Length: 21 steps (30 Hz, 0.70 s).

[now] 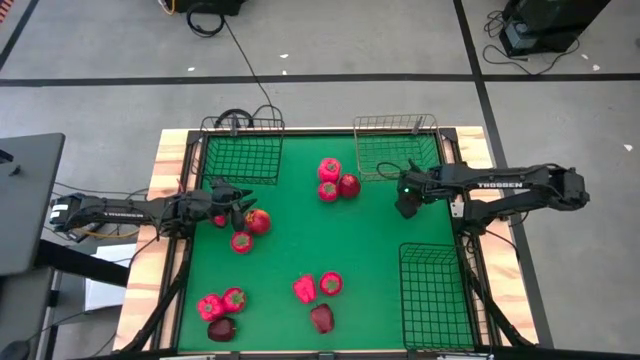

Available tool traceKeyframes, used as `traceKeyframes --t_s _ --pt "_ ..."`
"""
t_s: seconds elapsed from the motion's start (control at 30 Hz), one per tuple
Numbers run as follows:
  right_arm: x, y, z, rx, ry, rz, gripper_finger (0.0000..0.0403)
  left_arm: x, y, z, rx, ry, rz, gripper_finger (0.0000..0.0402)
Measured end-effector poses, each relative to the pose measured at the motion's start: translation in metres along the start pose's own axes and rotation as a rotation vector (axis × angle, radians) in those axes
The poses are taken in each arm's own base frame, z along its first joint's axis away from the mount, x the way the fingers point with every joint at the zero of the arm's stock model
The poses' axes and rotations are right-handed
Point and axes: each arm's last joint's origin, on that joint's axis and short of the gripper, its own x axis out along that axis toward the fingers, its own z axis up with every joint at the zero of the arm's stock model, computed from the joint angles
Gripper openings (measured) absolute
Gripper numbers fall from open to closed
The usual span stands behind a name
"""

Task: Sort produce into baskets
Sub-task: Put the red apple into the gold wire basket

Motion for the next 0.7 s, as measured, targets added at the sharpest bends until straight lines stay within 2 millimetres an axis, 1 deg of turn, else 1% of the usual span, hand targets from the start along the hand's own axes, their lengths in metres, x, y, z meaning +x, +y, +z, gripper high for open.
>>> traceKeyframes --t_s 0.1,0.2,0.3,0.4,0.57,0.7 --pt "0.003 0.000 0.000 -0.006 -0.021 -0.004 0.0395 0.000 0.000 0.000 -0.013 -0.001 0.000 0.0166" --pt "0.009 0.004 0.000 -0.011 -0.043 0.060 0.0394 0.000 0.000 0.000 -0.014 -0.001 0.000 0.0166" --pt "0.020 0.007 -0.002 -0.001 -0.041 0.120 0.0395 0.000 0.000 0.000 -0.015 -0.001 0.000 0.0166" --pt "0.027 0.007 -0.004 0.003 -0.001 0.093 0.0396 0.000 0.000 0.000 -0.015 -0.001 0.000 0.0166" --pt "0.032 0.010 -0.002 0.015 0.001 0.086 0.0393 0.000 0.000 0.000 -0.015 -0.001 0.000 0.0166" --pt "0.036 0.012 -0.002 -0.008 0.024 0.088 0.0370 0.000 0.000 0.000 -0.016 -0.002 -0.001 0.0166"
